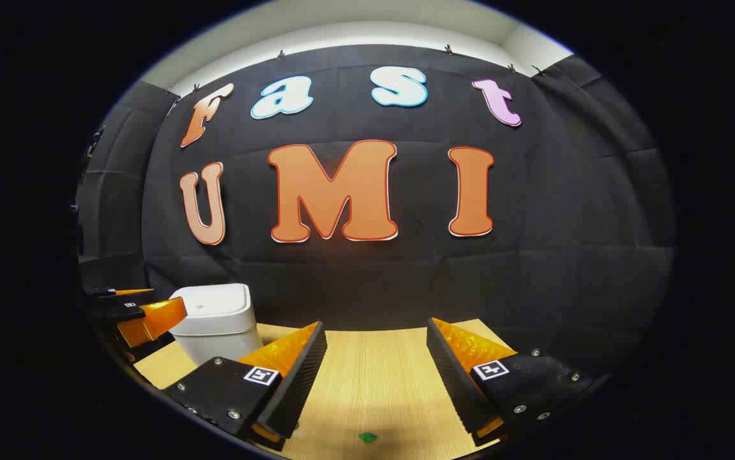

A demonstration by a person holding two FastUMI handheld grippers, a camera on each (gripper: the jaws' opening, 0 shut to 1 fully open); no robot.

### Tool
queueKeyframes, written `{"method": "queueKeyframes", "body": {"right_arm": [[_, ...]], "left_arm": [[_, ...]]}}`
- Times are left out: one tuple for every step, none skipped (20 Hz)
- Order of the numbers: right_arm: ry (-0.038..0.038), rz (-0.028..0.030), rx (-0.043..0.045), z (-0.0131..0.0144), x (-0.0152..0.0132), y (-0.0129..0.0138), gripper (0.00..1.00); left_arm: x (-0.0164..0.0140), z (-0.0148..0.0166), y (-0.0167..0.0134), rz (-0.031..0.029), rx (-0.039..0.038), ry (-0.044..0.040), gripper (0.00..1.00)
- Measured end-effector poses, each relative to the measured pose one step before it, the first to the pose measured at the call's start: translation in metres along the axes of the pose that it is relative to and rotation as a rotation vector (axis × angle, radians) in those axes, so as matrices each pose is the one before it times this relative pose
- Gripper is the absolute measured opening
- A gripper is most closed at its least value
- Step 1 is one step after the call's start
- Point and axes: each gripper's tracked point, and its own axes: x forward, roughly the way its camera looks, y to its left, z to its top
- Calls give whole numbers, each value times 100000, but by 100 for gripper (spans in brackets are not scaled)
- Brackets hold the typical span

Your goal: Press the lid of the desktop garbage bin to open it, pick up the crumpled paper on the desktop and throw it into the bin, then pick up the pop can on the desktop and drop it into the bin, and finally close the garbage bin lid.

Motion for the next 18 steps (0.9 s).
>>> {"method": "queueKeyframes", "body": {"right_arm": [[108,178,36,14,12,85,94],[-12,148,46,-3,-15,72,94],[-75,7,47,43,-6,-1,94],[-102,-89,-39,31,-34,-29,94],[-127,44,-18,58,-29,15,94],[174,131,1,-101,43,31,94],[164,125,92,-54,78,-21,94],[8,-29,108,-13,-52,-29,94],[65,13,-12,-17,0,27,94],[-37,21,-99,-15,-37,-10,94],[176,78,-99,-32,41,51,94],[131,164,-85,-75,74,45,94],[80,0,-45,26,-5,-11,94],[0,15,-121,2,69,-34,94],[-9,44,-21,27,-17,-32,94],[11,64,82,-4,-62,75,94],[8,93,66,42,55,20,94],[41,37,24,-59,46,-3,94]], "left_arm": [[-62,105,62,70,-100,-317,95],[-4,-30,49,238,-96,-63,95],[-71,38,102,334,101,103,94],[-37,-195,2,192,299,236,95],[-57,132,57,410,210,43,95],[35,-33,191,693,322,-100,96],[-8,24,134,545,480,147,95],[74,-138,32,159,433,357,95],[-51,20,11,-49,59,128,95],[-136,-25,-55,113,-126,8,95],[-7,71,103,368,-97,-116,95],[159,-9,-68,-2,58,83,95],[10,92,-106,-50,59,-194,95],[-26,9,-38,-399,111,-89,95],[77,101,13,-116,11,-179,95],[9,115,-21,-31,5,36,95],[81,43,0,87,-239,-91,94],[-52,-160,119,393,-181,35,95]]}}
